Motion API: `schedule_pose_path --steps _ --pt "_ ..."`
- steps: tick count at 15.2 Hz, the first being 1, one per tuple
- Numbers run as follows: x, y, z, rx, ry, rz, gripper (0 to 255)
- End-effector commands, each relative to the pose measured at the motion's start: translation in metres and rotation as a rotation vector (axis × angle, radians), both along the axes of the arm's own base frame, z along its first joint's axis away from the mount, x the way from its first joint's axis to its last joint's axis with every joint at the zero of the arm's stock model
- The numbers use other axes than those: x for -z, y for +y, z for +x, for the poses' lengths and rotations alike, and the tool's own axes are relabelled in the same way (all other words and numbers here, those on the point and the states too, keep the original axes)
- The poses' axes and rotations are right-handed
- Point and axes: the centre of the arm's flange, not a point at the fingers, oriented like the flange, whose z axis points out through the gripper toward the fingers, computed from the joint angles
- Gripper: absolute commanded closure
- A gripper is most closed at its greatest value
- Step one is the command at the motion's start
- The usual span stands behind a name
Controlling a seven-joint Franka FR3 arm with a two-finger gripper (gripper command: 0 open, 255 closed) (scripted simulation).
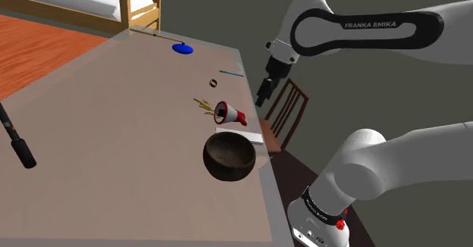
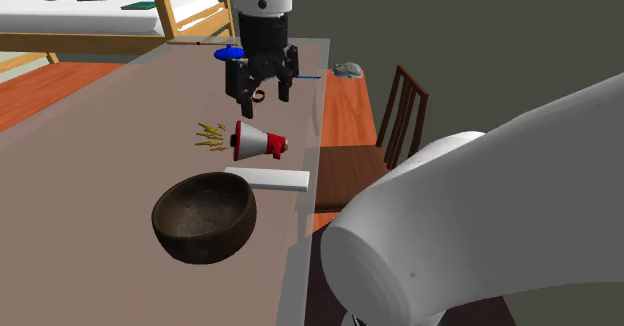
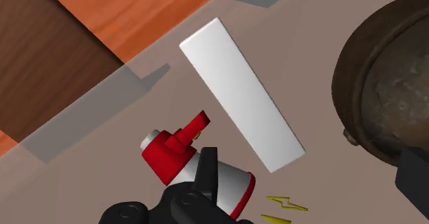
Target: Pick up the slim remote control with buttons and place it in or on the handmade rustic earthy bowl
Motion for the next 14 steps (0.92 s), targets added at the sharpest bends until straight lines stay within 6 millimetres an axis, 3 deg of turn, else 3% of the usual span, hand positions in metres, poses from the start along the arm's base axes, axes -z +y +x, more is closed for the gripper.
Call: schedule_pose_path --steps 1,12,14 --pt "0.026 0.003 0.007 -0.063 -0.001 -0.013 0" --pt "0.167 0.013 0.039 -0.39 0.005 -0.081 0" --pt "0.177 0.012 0.039 -0.39 0.005 -0.081 0"
